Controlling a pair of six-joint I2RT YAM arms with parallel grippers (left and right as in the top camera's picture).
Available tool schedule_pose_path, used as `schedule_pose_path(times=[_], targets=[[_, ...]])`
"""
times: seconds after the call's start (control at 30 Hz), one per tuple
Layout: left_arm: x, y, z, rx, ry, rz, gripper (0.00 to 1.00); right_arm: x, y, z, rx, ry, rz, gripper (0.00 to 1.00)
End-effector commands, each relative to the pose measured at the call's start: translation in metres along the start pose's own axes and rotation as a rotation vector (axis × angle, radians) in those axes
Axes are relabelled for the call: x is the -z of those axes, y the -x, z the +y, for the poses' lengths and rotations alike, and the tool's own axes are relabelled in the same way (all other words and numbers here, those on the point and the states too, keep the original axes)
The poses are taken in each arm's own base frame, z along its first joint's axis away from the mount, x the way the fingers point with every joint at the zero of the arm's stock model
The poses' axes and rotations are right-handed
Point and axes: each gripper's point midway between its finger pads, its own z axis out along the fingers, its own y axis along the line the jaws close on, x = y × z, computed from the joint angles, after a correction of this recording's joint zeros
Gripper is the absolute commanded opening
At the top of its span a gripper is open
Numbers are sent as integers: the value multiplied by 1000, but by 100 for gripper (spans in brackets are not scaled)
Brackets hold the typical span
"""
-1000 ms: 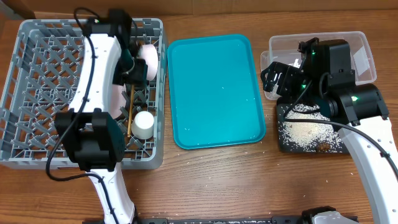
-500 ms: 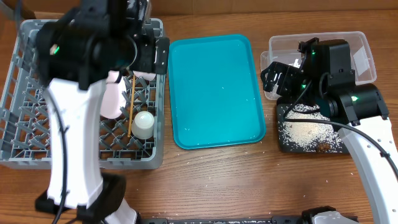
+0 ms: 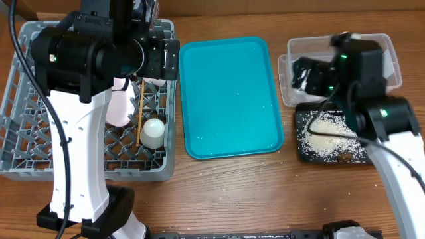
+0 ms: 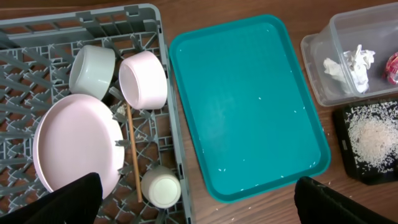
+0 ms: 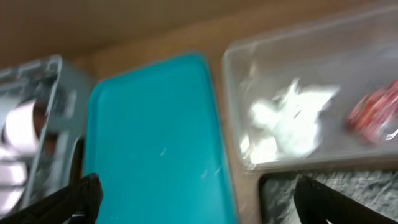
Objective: Sort waste into correct bins and load items into the dishwasher
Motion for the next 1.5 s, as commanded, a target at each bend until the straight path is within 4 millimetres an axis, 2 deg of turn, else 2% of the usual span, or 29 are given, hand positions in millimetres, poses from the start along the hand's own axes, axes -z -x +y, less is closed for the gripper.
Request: schedule_pose_path(times=[0.0, 0.07, 0.13, 0.23, 0.37, 0.57, 0.83, 1.1, 1.47], targets=[[-2, -1, -2, 8, -10, 7, 100, 45, 35, -30, 53, -71, -259, 100], [-2, -1, -2, 8, -10, 7, 100, 60, 37, -36, 36, -18, -348, 100], [-2, -1, -2, 8, -10, 7, 100, 74, 28, -51, 20, 15, -432, 100], [-2, -1, -2, 8, -10, 7, 100, 81, 6, -66, 10, -4, -482, 100], [-2, -1, -2, 8, -10, 7, 100, 87, -26, -76, 10, -5, -541, 100], [-2, -1, -2, 8, -10, 7, 100, 77, -73, -88, 24, 9, -627, 100], [-2, -1, -2, 8, -10, 7, 100, 48, -123, -101, 42, 40, -693, 100], [-2, -1, -2, 8, -10, 7, 100, 34, -148, -108, 37, 33, -663, 100], [-2, -1, -2, 8, -10, 7, 100, 41, -143, -108, 38, 27, -699, 100]])
